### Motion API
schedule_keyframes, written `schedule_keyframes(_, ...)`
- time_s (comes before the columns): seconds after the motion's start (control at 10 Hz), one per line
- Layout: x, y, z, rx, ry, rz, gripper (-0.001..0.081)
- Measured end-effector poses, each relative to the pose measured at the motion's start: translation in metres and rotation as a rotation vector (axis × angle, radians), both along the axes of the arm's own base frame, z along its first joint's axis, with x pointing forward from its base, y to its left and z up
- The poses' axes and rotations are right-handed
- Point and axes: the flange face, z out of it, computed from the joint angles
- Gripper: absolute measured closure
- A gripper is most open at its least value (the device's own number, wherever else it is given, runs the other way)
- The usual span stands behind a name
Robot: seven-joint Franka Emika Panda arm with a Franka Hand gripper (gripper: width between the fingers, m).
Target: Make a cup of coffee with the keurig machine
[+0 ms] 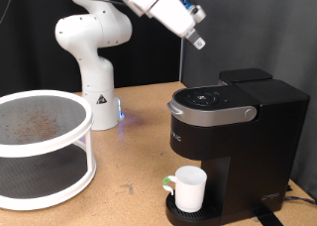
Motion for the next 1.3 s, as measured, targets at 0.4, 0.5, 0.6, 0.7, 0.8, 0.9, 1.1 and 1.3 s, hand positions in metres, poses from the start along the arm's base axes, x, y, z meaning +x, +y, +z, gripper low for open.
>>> schedule_keyframes(0.4,0.022,0.031,0.038,-0.224,0.138,0.146,-0.0001)
schedule_keyframes(0.5,0.032,0.037,0.037,-0.255,0.158,0.14,-0.0001)
schedule_keyframes(0.6,0.032,0.036,0.036,-0.244,0.158,0.141,-0.0001)
schedule_keyframes(0.7,0.031,0.035,0.033,-0.27,0.125,0.174,-0.0001)
schedule_keyframes(0.8,0.033,0.034,0.026,-0.351,0.056,0.214,-0.0001)
schedule_keyframes(0.9,0.032,0.036,0.018,-0.43,0.018,0.245,-0.0001)
schedule_keyframes(1.1,0.034,0.043,0.012,-0.492,0.002,0.273,-0.0001)
schedule_keyframes(1.3,0.039,0.045,0.014,-0.475,0.016,0.271,-0.0001)
